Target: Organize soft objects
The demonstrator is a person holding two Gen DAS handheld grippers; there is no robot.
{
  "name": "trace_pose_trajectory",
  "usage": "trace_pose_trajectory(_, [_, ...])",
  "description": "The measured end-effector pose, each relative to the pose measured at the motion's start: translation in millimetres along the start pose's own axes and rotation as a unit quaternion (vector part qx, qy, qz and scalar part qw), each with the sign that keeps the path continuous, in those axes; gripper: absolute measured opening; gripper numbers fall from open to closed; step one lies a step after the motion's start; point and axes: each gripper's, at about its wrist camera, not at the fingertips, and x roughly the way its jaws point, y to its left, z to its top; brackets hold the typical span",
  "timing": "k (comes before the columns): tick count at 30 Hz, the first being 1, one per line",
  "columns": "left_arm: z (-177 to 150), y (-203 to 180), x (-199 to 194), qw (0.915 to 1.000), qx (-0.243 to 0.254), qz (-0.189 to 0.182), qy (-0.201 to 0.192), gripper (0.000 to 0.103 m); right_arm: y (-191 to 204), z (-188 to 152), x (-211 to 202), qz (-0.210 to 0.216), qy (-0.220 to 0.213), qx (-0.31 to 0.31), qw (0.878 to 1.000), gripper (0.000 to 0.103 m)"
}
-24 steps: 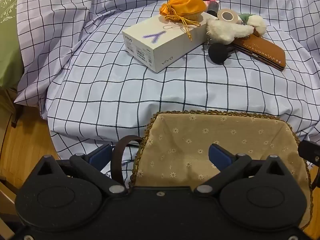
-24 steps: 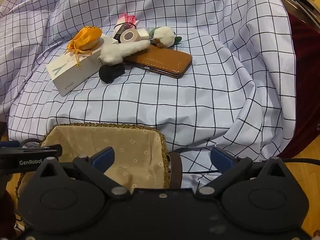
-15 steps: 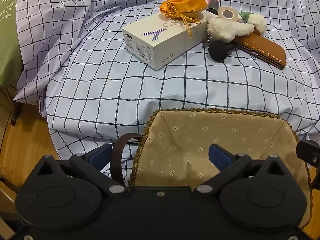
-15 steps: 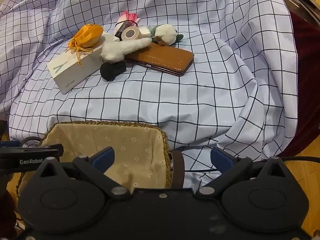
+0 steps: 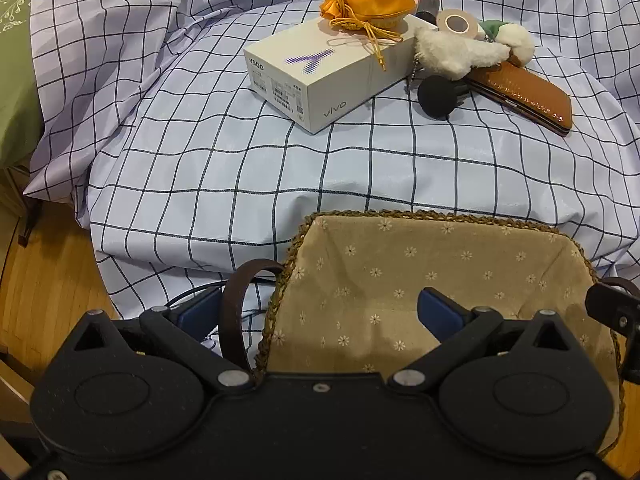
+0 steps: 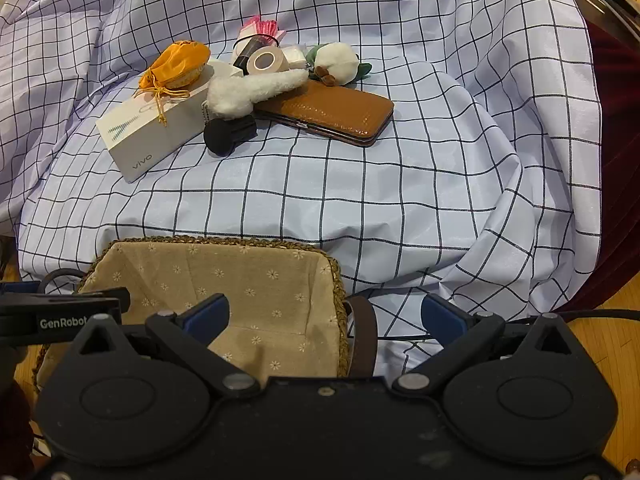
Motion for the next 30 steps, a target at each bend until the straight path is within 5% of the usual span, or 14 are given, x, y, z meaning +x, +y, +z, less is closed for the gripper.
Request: trace_pose_trajectory(30, [-1.7,-0.3,2.6,0.9999,0.001,-0.001,0.014,0.1,1.4,-0.5,5.4,0.002,0.008,-0.002,1.0,0.103])
